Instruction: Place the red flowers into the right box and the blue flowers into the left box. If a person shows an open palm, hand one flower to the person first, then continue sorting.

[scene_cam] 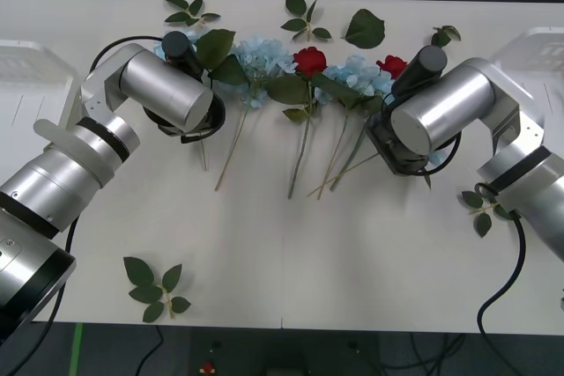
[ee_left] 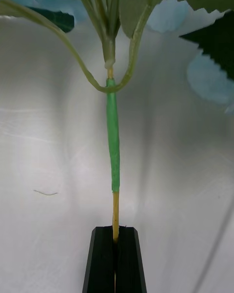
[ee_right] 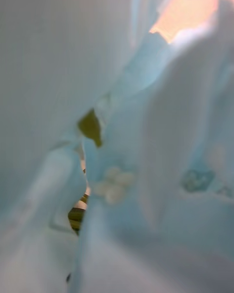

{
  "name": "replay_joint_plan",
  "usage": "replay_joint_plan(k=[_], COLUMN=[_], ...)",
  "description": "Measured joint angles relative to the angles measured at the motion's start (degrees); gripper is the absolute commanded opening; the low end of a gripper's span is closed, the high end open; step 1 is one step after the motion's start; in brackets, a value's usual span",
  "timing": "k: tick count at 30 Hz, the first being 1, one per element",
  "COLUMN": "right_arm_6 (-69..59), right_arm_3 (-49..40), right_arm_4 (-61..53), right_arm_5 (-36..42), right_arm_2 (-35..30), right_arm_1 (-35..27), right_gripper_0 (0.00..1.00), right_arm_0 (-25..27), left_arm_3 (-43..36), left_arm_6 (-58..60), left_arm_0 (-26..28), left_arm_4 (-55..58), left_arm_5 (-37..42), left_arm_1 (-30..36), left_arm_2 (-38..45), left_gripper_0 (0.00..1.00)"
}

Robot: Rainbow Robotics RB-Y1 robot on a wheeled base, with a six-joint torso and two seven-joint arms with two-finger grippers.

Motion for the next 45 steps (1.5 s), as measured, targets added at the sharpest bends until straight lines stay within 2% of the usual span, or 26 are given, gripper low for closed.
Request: replay_joint_plan(k=[3,7,12,14,19,24,29,35,40,45], right_arm_6=[3.0,6.1,20.4,23.2,32.9,48.0,60.3,76.0,88.2,99.5], right_arm_3=[-4.5,-9.1,-13.6,-15.2,-19.8,-24.5,-29.6,-34.1,-34.7,-34.9], right_arm_4=[-1.5,-4.8,-8.8,-10.3,-12.4,-18.8,-25.7,-34.6,-46.4,-54.3], right_arm_5=[2.3,4.1,4.7,4.7,4.6,1.9,-3.1,-10.1,-13.5,-14.6], right_arm_2=[-3.6,-7.9,-13.6,-15.7,-20.8,-26.6,-30.9,-31.7,-31.7,-31.7], right_arm_1=[-1.5,-4.3,-7.6,-8.8,-10.7,-10.9,-10.9,-10.9,-10.8,-9.7], right_gripper_0=[0.0,0.0,0.0,0.0,0.0,0.0,0.0,0.0,0.0,0.0], right_arm_0=[1.4,3.6,6.7,8.0,11.4,15.4,19.5,22.2,22.3,22.3], left_arm_3=[-5.4,-18.3,-33.8,-38.5,-44.5,-44.7,-44.7,-43.4,-36.0,-26.1], left_arm_6=[0.0,0.0,-0.1,-1.0,-12.2,-23.9,-31.4,-43.0,-50.4,-60.7], left_arm_0=[0.1,0.6,0.7,0.7,0.7,2.2,9.4,18.9,23.2,25.6], left_arm_4=[-0.3,-0.8,1.9,3.9,6.6,6.6,6.5,6.7,9.1,13.9], left_arm_5=[8.4,24.4,40.2,43.6,43.9,44.0,44.0,42.9,35.4,21.2], left_arm_1=[0.1,0.1,0.2,0.4,1.0,2.7,7.5,13.0,15.3,16.6], left_arm_2=[5.8,18.0,34.5,40.6,52.4,56.5,58.0,63.6,69.2,69.5], left_gripper_0=[0.0,0.0,0.0,0.0,0.0,0.0,0.0,0.0,0.0,0.0])
